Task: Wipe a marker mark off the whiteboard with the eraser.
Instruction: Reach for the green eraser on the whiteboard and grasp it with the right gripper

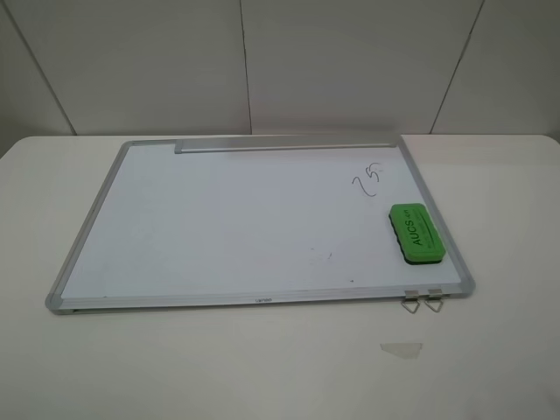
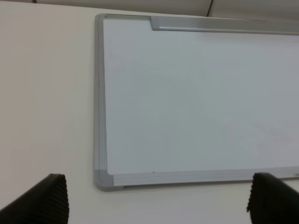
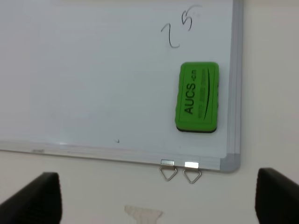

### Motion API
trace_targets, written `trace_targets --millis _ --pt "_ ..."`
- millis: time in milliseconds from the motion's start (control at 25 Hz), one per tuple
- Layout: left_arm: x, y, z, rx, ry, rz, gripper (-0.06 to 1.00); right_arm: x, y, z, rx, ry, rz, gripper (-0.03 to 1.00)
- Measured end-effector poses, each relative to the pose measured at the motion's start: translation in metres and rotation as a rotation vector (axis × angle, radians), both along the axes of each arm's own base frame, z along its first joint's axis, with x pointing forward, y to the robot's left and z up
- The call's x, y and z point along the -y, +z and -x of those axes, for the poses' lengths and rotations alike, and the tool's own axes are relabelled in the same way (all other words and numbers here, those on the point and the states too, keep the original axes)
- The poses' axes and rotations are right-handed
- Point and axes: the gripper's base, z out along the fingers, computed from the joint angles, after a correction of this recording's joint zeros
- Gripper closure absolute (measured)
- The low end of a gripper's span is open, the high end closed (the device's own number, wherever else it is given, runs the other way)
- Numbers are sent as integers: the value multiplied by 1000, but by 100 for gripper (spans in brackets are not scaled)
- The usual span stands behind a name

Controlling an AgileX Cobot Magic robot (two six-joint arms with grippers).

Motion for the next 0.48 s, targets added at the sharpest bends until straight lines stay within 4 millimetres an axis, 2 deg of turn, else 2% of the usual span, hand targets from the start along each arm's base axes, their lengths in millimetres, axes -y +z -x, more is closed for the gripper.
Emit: trace_targets --millis 160,280,480 --pt "0 0 0 0 0 0 16 -11 -2 -53 -154 2 11 14" --pt "0 0 0 0 0 0 16 -19 -11 -94 -259 4 29 14" --pt "0 0 0 0 0 0 16 -28 -38 -156 -398 23 87 14"
